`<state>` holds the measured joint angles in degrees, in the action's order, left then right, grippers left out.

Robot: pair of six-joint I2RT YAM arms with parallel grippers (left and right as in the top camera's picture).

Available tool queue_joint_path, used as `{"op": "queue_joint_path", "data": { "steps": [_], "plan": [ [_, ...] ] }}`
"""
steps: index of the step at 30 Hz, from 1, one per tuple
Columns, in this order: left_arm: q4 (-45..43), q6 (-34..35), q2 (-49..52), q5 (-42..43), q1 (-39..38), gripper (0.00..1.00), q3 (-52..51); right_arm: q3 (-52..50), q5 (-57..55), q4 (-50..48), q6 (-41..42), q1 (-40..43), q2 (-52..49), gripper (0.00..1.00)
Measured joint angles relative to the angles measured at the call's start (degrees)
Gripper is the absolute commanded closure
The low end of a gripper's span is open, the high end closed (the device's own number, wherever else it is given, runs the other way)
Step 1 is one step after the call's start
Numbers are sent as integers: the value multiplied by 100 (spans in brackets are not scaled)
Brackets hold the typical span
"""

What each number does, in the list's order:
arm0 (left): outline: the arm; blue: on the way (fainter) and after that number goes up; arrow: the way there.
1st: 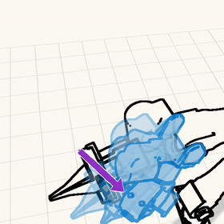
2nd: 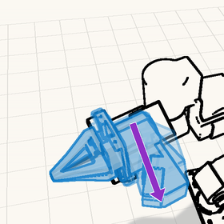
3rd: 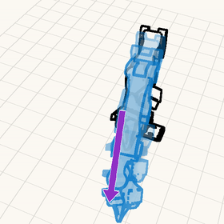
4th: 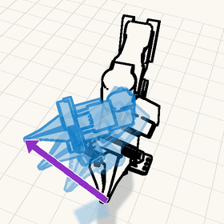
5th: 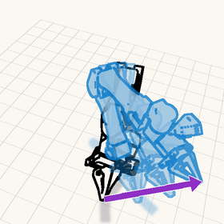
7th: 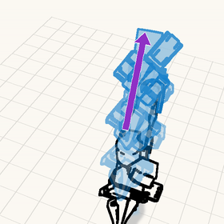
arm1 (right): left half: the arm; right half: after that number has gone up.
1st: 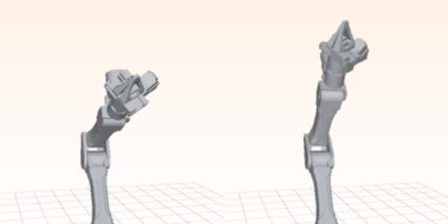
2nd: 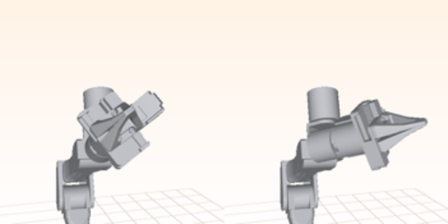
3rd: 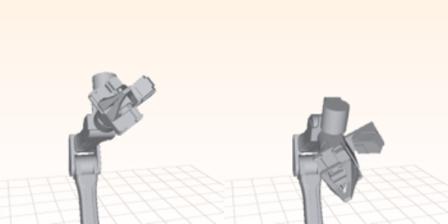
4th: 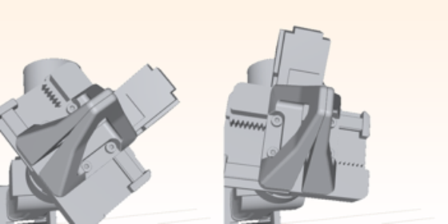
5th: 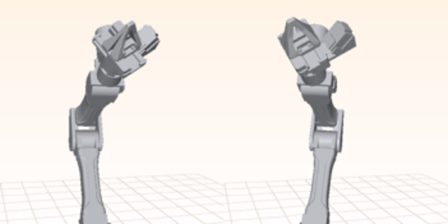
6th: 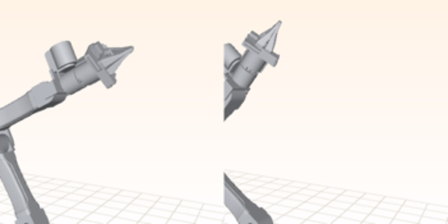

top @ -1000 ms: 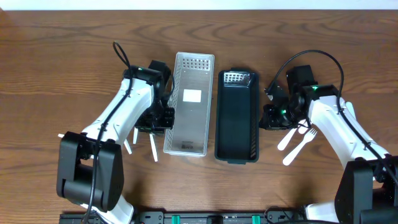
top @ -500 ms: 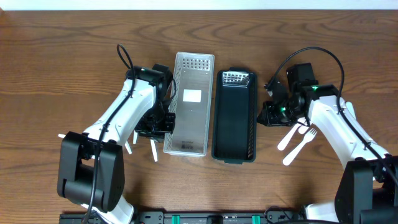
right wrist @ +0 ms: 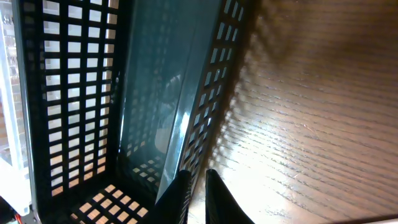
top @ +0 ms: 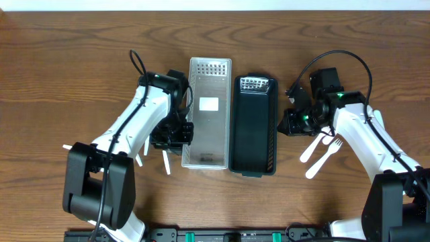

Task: Pack container
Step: 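Push the grey basket and black tray together with both grippers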

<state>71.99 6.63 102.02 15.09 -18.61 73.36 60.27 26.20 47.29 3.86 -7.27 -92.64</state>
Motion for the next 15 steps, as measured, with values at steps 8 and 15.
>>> {"op": "queue_joint_path", "data": {
  "steps": [8,15],
  "plan": [
    [-48,-2,0,0,-146,94,0,2,-9,0,0,2,0,89],
    [-133,-2,0,0,-17,94,0,2,-46,-33,4,0,0,85]
  ]
}}
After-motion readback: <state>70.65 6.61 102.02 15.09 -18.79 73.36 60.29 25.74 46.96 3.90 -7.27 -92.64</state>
